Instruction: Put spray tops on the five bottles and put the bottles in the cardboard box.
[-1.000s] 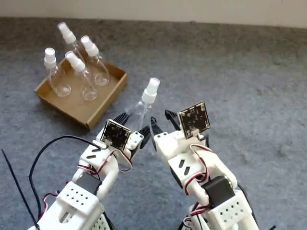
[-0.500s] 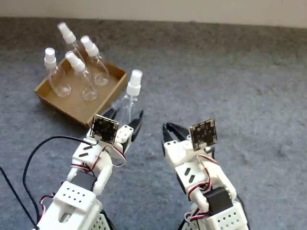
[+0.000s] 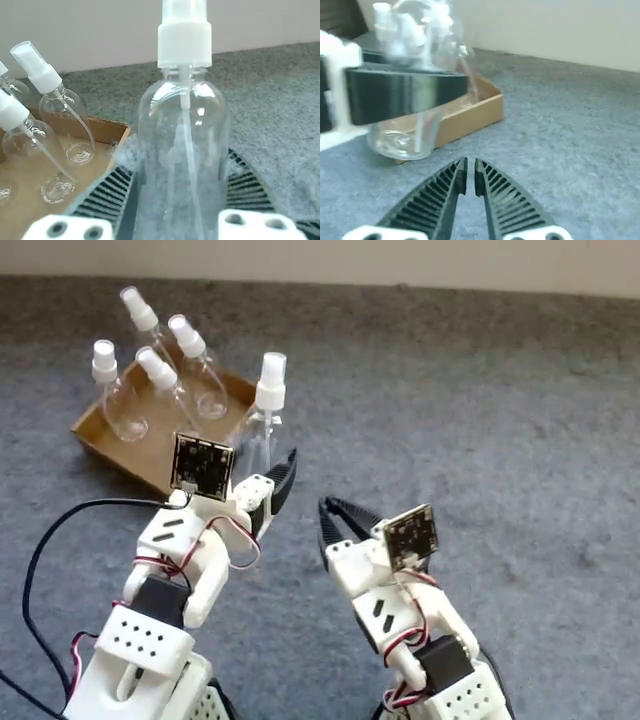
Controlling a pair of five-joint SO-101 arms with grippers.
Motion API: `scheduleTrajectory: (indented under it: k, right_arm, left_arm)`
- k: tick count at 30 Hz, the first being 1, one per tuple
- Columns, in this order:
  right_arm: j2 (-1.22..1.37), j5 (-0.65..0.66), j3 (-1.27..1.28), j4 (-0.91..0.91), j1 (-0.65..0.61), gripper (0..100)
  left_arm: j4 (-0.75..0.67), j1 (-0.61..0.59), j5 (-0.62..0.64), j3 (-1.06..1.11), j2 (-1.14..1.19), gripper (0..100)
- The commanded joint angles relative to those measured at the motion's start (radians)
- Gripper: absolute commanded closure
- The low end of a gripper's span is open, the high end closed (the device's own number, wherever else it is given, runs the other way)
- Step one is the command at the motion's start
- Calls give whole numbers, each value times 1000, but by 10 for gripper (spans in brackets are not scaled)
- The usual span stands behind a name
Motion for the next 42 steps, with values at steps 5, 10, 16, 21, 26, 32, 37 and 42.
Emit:
scheduleTrajectory:
  k: [5,10,16,21,26,32,37,42]
  right_arm:
    - [-7,2,122,-25,-54,988]
    - [-7,2,122,-24,-54,988]
    - [-10,2,122,-24,-56,988]
    - [-15,2,122,-24,-54,988]
    - [-16,2,122,-28,-56,988]
    - [-16,2,122,-31,-51,988]
    - [-16,2,122,-31,-50,988]
    - [-16,2,122,-31,-56,988]
  left_arm:
    - [3,-2,-301,-42,-21,929]
    - [5,-4,-262,-107,-10,930]
    - [6,-4,-196,-213,74,930]
    - [6,2,-196,-326,262,930]
    - [3,7,-166,-404,394,930]
    - [3,7,150,-455,469,930]
    - [-101,1,184,-455,526,930]
    - [-265,27,186,-455,622,930]
